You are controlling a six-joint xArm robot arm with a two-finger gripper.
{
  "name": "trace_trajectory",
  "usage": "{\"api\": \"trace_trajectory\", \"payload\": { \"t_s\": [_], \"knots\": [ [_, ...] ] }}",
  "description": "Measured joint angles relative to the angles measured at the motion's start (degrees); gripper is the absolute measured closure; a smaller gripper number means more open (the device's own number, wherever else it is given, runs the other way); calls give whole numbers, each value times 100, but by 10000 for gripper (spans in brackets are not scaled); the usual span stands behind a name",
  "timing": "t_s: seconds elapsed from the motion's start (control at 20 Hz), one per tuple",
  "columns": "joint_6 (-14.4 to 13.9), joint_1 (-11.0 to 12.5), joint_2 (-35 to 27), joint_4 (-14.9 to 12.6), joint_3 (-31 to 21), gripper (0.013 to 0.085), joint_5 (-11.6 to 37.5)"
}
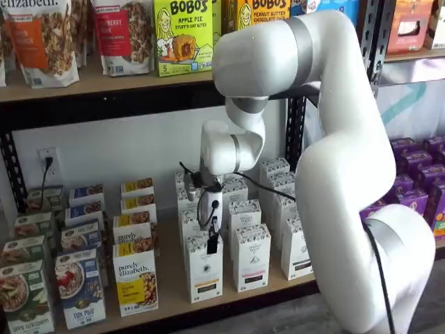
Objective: Pick up the white box with a yellow strip in the middle, on the bottom shelf, the fourth box from the left
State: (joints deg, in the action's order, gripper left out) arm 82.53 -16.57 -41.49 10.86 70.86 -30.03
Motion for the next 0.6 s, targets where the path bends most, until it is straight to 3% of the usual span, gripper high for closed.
{"api": "trace_trajectory", "payload": {
  "t_s": [0.6],
  "knots": [
    [35,7,-374,37,440,130,43]
  ]
}}
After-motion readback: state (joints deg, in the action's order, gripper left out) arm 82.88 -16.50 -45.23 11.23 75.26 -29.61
